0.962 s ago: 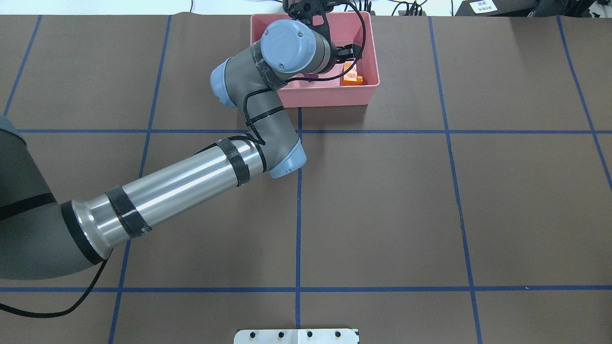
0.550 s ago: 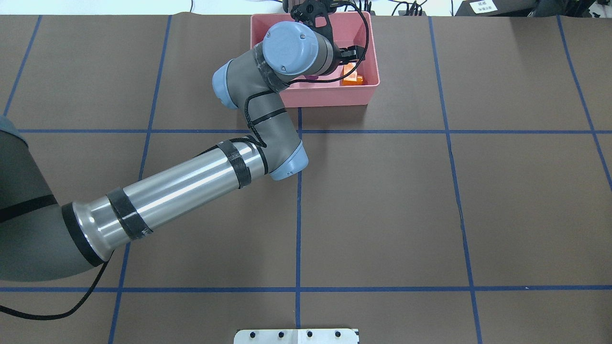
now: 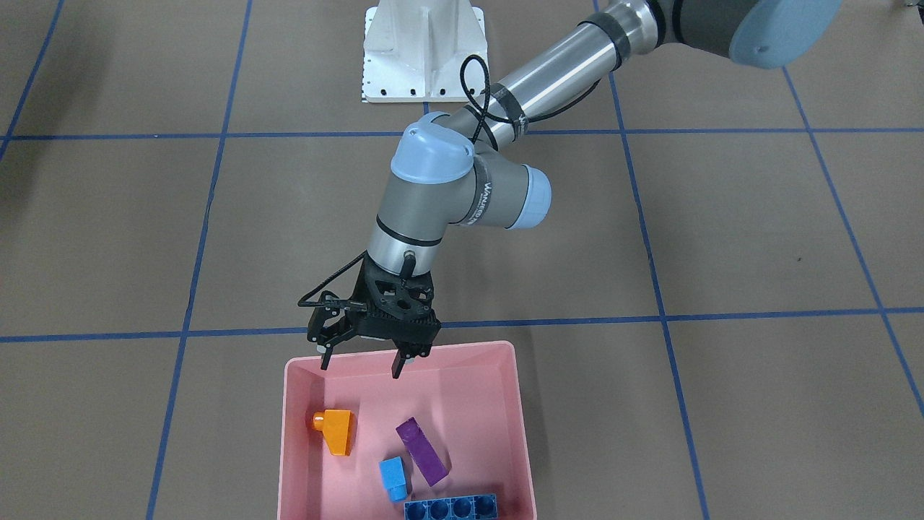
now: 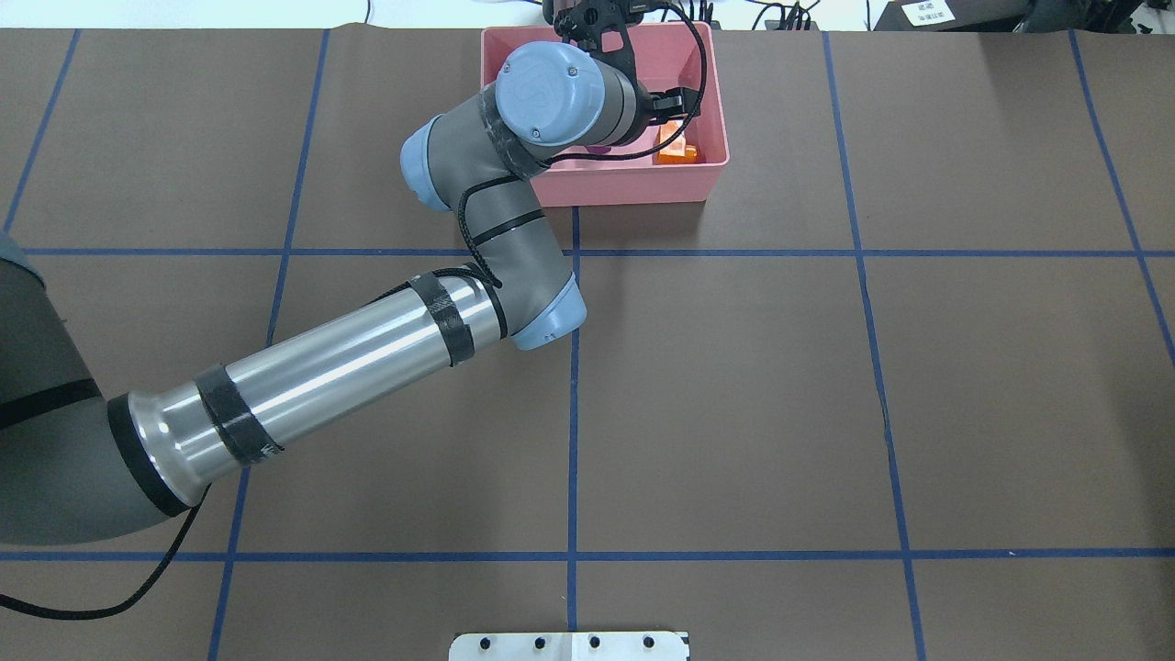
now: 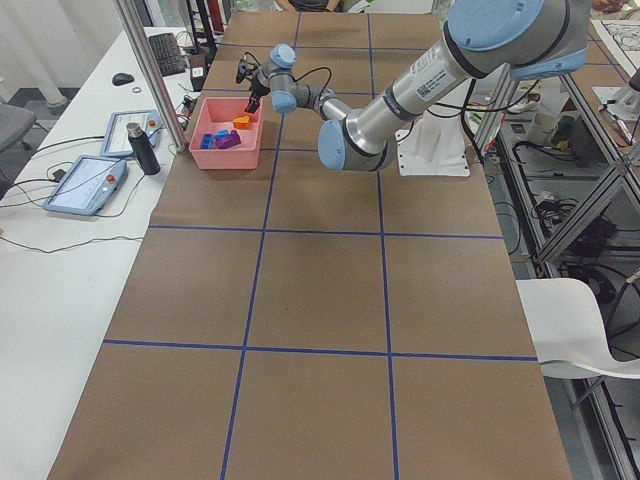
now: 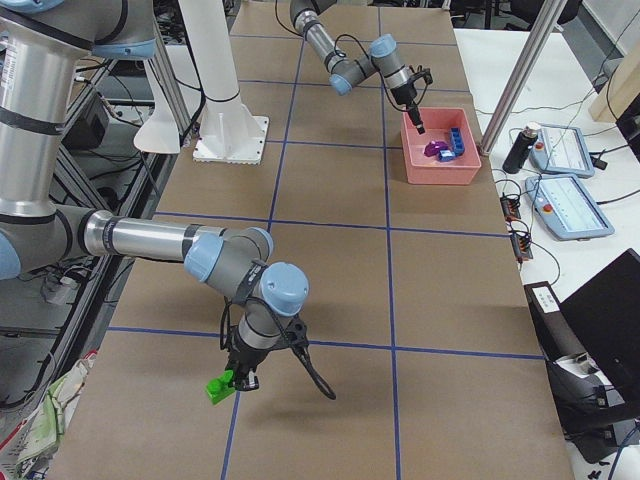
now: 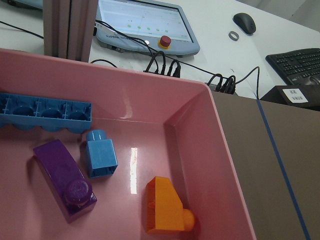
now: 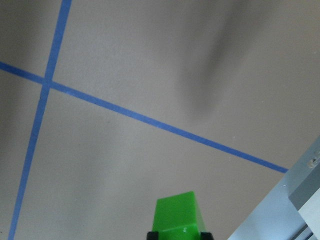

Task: Put all blocks into box

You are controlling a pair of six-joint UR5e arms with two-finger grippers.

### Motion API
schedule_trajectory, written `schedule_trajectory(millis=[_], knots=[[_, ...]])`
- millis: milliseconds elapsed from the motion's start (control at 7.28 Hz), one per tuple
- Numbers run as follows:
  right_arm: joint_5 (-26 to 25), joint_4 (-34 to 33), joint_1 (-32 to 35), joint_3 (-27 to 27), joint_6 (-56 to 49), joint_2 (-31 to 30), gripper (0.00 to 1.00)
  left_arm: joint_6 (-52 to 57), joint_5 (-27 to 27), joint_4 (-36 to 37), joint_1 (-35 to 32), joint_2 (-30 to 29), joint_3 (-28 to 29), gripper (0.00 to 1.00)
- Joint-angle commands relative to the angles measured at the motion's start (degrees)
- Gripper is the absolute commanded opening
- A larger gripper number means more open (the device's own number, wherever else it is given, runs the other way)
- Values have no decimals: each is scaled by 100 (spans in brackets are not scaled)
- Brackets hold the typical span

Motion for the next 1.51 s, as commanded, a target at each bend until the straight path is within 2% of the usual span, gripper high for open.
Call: schedule_trajectory(millis=[0,137,275,550,687,962,1099,1237,1374], knots=[[-4,-74,85,85,519,974,0,18,-603,938,-443,230,-666,100],[136,-74,76,59,636,1484,0,79,-1243,1369,-907,684,-1191,100],[538,-57,76,24,1029,1941,0,236,-1728,1617,-1408,1324,-1823,100],[1084,22,-299,68,2424,2811,0,1103,-1839,1777,-1833,2739,-2862,100],[1174,40,-615,59,3048,3373,0,1255,-1830,1786,-2000,3259,-3136,100],[1157,136,-1772,-28,4915,4656,0,1475,-1821,1786,-2325,4007,-3489,100],[1131,485,-2292,-229,5814,5088,0,1833,-1812,1795,-2379,4246,-3491,100],[1105,1158,-2802,-692,6806,5510,0,1985,-1821,1795,-2519,4440,-3491,100],[1096,1931,-3103,-1401,7738,6045,0,2134,-1812,1787,-2608,4581,-3499,100]])
